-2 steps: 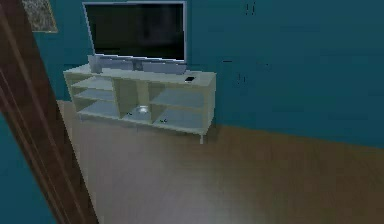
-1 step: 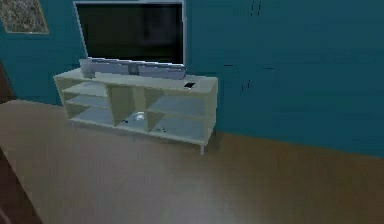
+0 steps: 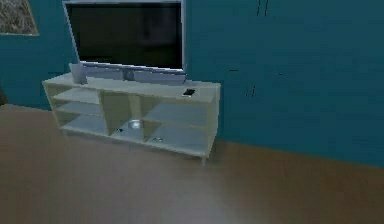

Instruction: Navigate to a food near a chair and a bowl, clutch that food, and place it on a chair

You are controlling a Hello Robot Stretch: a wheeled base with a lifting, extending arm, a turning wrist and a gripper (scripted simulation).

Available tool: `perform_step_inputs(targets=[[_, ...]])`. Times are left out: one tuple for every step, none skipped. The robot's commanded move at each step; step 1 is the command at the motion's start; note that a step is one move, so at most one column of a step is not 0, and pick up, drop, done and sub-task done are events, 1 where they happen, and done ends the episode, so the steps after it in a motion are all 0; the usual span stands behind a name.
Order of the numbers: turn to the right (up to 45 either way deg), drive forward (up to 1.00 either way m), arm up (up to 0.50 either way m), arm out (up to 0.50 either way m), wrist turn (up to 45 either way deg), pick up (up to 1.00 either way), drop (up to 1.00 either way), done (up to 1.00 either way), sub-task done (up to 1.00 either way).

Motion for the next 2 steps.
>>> perform_step_inputs(targets=[[6.0,0.0,0.0,0.0,0.0,0.0,0.0,0.0,0.0],[0.0,0.3,0.0,0.0,0.0,0.0,0.0,0.0,0.0]])
